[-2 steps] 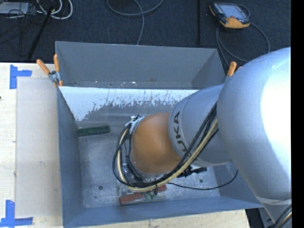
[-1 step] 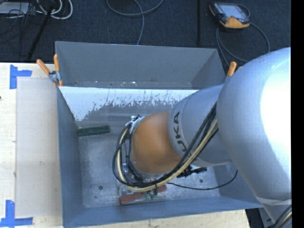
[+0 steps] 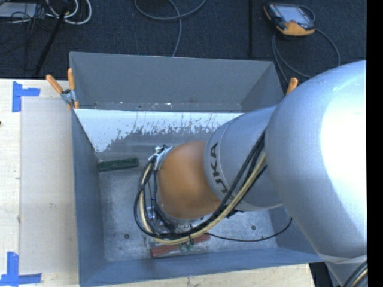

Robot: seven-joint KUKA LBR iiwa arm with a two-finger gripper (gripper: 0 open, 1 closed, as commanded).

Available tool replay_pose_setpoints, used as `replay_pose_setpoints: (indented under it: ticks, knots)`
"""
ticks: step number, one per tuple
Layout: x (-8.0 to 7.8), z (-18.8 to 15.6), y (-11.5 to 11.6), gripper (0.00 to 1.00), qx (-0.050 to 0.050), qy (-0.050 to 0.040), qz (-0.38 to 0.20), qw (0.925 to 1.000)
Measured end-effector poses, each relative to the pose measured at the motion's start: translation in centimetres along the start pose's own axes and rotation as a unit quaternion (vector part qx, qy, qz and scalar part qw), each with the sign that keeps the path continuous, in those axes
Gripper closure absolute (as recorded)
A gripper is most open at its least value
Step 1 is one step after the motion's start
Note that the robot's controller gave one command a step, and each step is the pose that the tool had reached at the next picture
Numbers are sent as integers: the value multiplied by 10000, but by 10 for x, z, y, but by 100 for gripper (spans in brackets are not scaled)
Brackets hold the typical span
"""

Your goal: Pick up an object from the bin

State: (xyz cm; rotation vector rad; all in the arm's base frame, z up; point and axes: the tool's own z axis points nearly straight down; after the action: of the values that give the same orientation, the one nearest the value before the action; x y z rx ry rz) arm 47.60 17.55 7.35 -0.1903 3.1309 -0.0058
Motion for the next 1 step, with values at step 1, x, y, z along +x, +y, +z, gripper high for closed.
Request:
replay_pose_setpoints:
  ticks: [1]
  knots:
    - [-5, 1, 51, 100, -21, 14, -713, 9975]
